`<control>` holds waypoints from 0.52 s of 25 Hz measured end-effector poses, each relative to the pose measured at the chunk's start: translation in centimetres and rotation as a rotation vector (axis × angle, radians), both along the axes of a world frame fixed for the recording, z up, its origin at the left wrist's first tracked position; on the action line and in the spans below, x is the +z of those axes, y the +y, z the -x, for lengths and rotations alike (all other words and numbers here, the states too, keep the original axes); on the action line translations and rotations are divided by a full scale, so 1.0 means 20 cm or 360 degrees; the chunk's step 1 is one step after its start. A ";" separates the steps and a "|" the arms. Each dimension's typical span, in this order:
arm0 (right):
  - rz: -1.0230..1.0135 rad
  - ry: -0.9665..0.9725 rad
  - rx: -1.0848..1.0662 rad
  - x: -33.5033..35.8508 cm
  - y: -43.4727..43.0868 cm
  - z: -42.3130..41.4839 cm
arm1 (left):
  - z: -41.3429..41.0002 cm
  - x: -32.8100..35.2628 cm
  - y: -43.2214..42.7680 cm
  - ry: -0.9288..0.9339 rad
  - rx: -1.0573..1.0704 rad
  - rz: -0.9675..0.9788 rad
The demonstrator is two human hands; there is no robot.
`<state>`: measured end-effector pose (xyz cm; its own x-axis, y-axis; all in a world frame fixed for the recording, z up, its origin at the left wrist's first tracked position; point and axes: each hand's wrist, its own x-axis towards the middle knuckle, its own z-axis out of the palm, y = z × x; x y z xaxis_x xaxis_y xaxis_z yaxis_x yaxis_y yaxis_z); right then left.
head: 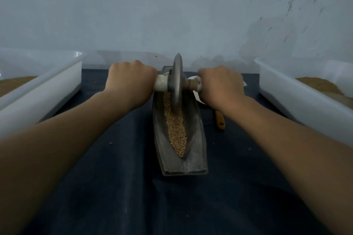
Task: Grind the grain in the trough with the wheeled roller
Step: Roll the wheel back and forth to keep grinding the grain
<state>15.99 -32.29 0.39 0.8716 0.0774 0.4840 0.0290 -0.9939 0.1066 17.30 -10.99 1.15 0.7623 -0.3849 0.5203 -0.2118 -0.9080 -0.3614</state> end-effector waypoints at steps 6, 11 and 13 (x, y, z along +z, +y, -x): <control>0.0187 -0.0192 0.0195 -0.04 -0.10 0.41 | 0.31 -0.06 0.14 -0.0262 -0.0244 -0.0088; 0.0206 -0.0095 0.0038 0.00 -0.02 0.20 | 0.13 -0.10 0.08 -0.0182 -0.0108 0.0020; 0.0142 -0.0045 0.0001 0.02 0.02 0.07 | 0.04 -0.10 0.05 -0.0150 -0.0031 0.0115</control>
